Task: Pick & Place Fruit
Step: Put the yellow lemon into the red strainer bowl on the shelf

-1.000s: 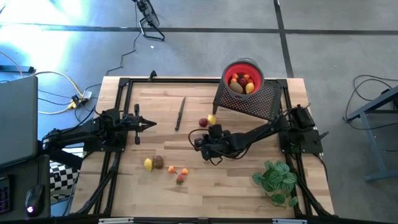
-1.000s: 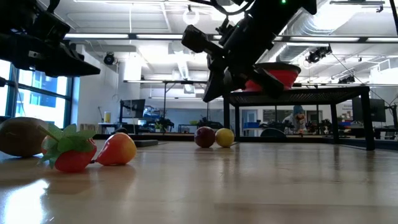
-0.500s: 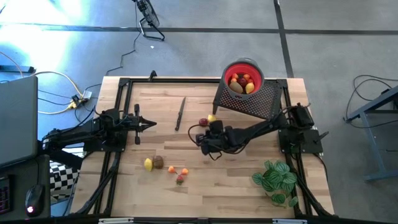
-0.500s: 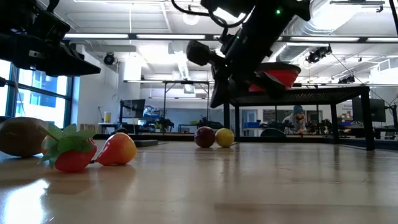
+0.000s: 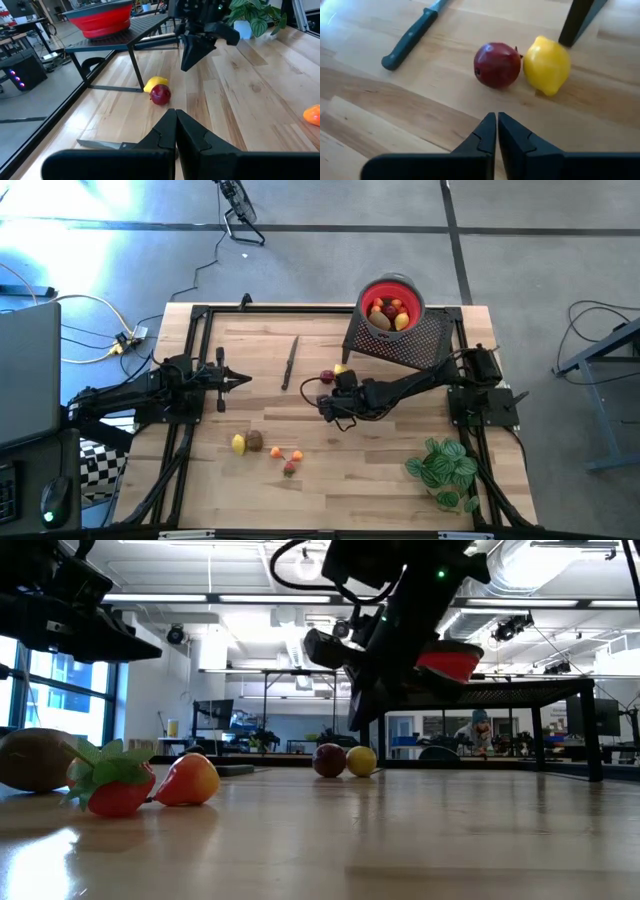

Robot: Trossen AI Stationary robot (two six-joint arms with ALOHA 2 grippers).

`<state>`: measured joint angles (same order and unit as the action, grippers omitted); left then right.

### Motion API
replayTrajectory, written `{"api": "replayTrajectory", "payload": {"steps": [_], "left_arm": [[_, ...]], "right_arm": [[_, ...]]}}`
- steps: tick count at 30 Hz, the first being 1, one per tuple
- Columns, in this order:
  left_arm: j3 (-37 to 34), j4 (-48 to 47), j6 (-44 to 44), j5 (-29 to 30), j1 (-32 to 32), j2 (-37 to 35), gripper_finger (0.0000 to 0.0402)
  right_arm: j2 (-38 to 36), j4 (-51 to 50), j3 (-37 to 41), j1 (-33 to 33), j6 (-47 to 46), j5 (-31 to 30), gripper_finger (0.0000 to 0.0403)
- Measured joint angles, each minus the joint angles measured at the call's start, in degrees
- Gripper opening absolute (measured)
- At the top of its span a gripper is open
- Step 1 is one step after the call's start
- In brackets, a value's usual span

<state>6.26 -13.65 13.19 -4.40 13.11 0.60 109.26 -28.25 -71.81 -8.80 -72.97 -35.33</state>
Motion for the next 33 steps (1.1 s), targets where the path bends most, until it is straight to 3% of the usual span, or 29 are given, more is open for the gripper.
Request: {"api": "replayTrajectory", "payload": {"steps": [4,8,12,16,21,33], "left_arm": [[0.00,0.02,0.00,0.00,0.00,0.00,0.0000],[0.00,0.06,0.00,0.00,0.01,0.00,0.0000],[0.00,0.05,0.00,0.01,-0.01,0.00,0.0000],[0.00,0.02,0.00,0.02,-0.01,0.00,0.0000],[0.02,0.00,0.00,0.07,0.00,0.00,0.0000],[0.07,-0.24,0.00,0.17,0.01,0.00,0.0000]], "right_arm": [[0.97,-0.37,0.00,-0.04,1.20,0.90,0.0057],[2.00,-0.66,-0.02,-0.04,-0.67,0.49,0.0131],[3.27,-0.12,0.00,-0.02,-0.95,-2.54,0.0206],[3.90,0.84,-0.02,0.60,-2.59,-4.87,0.0254],[4.17,0.65,-0.02,1.83,-5.56,-6.63,0.0272],[4.74,0.73,-0.02,4.41,-11.48,-9.52,0.0260]]}}
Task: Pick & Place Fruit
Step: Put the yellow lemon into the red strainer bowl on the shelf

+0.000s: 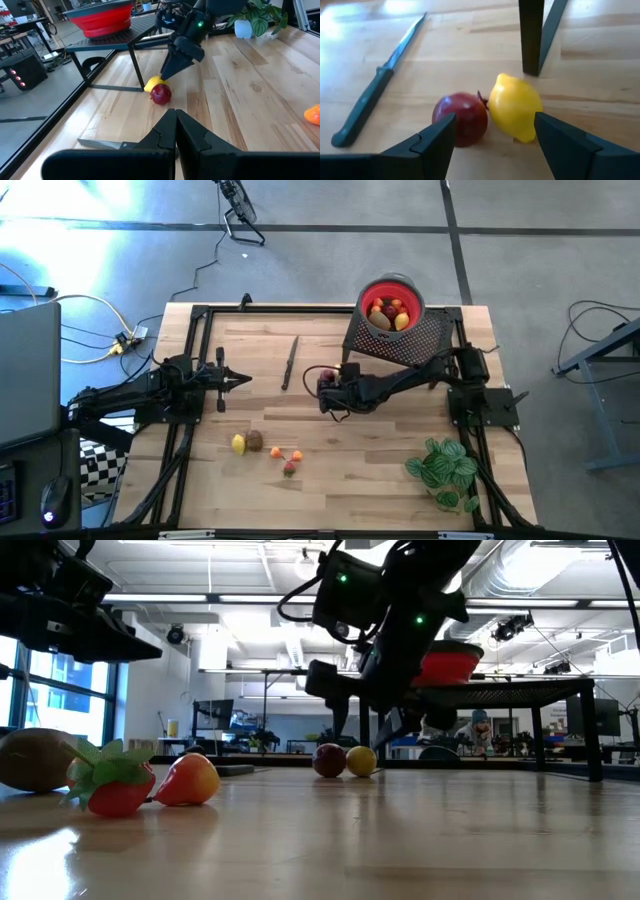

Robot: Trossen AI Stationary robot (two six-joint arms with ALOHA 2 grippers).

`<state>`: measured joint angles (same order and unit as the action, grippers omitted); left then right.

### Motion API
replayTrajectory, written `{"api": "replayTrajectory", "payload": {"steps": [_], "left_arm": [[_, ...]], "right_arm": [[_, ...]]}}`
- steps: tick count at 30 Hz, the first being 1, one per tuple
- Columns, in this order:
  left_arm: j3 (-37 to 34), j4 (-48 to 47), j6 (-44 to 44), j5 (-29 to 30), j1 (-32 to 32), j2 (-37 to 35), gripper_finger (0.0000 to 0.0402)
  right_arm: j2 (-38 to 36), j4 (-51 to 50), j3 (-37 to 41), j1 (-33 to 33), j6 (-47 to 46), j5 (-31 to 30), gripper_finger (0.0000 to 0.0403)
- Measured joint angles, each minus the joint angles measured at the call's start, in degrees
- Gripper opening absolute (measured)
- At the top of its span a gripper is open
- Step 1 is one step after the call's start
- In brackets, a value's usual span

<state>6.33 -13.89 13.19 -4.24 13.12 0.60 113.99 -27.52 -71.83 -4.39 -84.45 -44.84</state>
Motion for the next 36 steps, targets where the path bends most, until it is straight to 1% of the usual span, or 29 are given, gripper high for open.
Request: {"api": "replayTrajectory", "payload": {"steps": [11,20,29,32,36], "left_arm": [[0.00,-0.02,0.00,-0.01,0.01,0.00,0.0000],[0.02,-0.03,0.00,-0.01,0.00,0.00,0.0000],[0.07,-0.33,0.00,-0.01,0.00,0.00,0.0000],[0.11,-0.72,0.00,0.01,0.01,0.00,0.0000],[0.15,-1.04,0.00,0.01,0.00,0.00,0.0000]], "right_arm": [[0.00,0.99,0.00,0.79,-1.38,-0.21,0.0260],[-0.04,0.25,0.00,0.79,-4.42,-0.21,0.0260],[-0.09,-0.10,0.00,0.64,-3.11,0.30,0.0260],[-0.09,0.27,0.00,0.51,-0.08,2.37,0.0260],[-0.09,0.89,0.00,0.51,7.41,8.41,0.0260]]}}
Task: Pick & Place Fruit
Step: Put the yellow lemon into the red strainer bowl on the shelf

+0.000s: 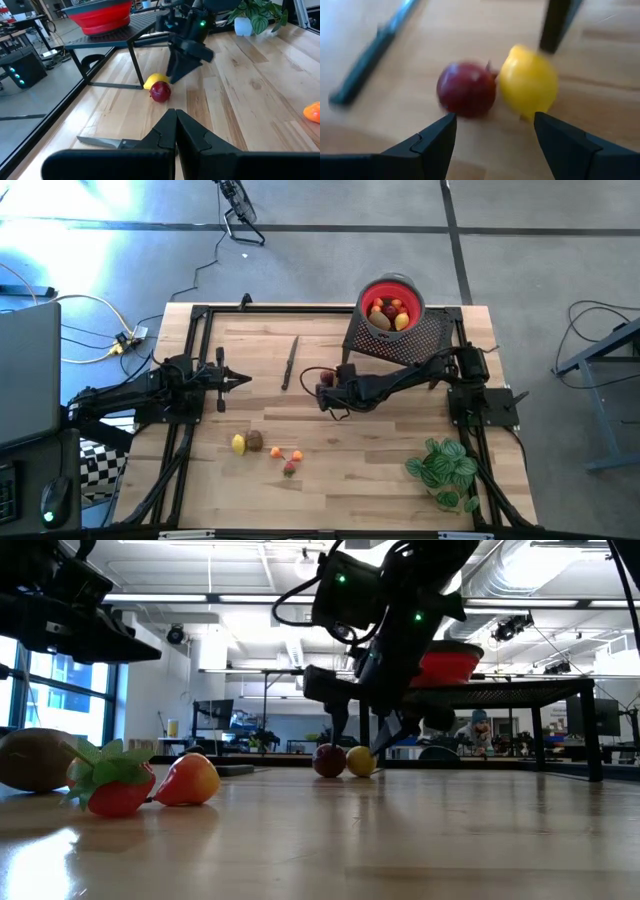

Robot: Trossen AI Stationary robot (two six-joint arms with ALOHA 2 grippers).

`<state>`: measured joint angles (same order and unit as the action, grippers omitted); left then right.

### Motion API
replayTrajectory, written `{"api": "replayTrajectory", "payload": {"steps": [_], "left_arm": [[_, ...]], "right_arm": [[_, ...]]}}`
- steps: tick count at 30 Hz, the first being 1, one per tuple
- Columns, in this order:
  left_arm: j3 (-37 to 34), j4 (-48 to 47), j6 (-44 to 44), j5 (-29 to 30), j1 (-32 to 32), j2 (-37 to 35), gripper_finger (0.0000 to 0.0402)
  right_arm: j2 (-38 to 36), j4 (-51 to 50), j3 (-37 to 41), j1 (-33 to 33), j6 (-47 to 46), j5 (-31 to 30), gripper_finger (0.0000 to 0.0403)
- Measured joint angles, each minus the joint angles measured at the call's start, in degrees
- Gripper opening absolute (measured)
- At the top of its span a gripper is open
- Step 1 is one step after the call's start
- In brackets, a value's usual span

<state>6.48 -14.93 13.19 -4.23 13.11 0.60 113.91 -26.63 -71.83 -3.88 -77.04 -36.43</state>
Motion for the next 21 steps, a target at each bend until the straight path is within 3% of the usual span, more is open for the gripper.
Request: {"api": "replayTrajectory", "payload": {"steps": [3,10,21], "left_arm": [[0.00,-0.04,-0.02,0.00,0.01,0.00,0.0000],[0.00,-0.10,-0.01,0.00,0.01,0.00,0.0000],[0.00,-0.15,0.00,0.00,-0.01,0.00,0.0000]], "right_arm": [[0.00,0.54,0.00,0.01,5.81,4.59,0.0260],[0.00,1.68,0.00,0.13,12.15,9.02,0.0260],[0.00,1.41,0.00,-4.90,7.47,4.21,0.0260]]}}
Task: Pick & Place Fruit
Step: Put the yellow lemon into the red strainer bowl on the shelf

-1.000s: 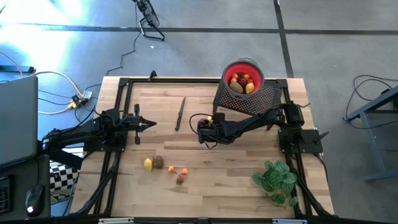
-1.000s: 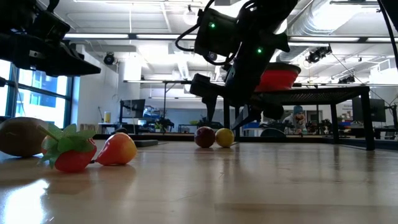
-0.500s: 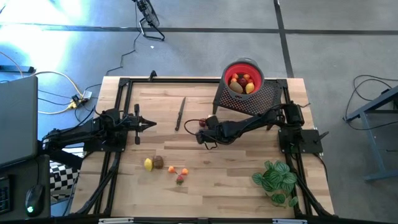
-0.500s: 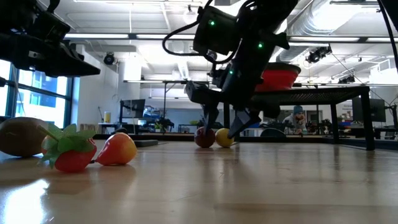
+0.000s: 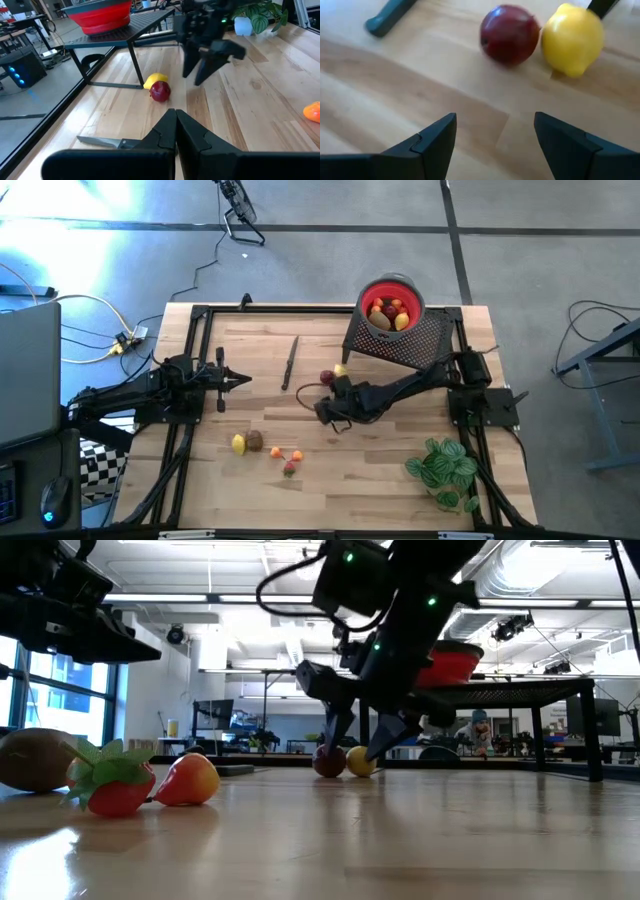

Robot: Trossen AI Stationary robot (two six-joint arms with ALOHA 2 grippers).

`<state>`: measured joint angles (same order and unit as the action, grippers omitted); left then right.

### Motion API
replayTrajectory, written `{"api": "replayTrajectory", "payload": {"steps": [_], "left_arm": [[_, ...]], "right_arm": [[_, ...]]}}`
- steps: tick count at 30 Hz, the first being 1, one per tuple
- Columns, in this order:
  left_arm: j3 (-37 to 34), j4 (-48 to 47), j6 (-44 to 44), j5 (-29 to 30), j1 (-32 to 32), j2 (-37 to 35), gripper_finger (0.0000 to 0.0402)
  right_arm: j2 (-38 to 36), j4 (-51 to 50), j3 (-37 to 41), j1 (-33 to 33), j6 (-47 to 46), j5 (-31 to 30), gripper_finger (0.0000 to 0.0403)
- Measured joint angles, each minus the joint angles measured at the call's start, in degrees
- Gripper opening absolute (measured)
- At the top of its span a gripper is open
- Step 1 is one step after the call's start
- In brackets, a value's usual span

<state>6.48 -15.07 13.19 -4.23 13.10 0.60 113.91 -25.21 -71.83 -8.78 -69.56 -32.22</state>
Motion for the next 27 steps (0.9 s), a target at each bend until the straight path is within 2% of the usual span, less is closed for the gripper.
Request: {"api": "replayTrajectory", "payload": {"steps": [6,14,17,21,27], "left_arm": [[-0.02,0.05,0.00,0.13,0.02,0.00,0.0000],[-0.09,0.39,0.00,0.33,0.00,0.00,0.0000],[-0.09,0.46,0.00,0.35,0.00,0.00,0.0000],[-0.10,0.49,0.00,0.37,0.02,0.00,0.0000],[-0.11,0.52,-0.02,0.42,0.02,0.00,0.0000]], "right_arm": [[0.00,-0.07,0.00,-5.61,-4.40,-3.86,0.0260],[-0.02,0.07,0.00,-9.84,-7.73,-22.23,0.0260],[-0.02,0.10,0.00,-9.84,-6.58,-24.92,0.0260],[-0.02,0.09,0.00,-8.67,-4.33,-21.20,0.0260],[-0.02,0.11,0.00,-5.27,1.67,-7.49,0.0260]]}}
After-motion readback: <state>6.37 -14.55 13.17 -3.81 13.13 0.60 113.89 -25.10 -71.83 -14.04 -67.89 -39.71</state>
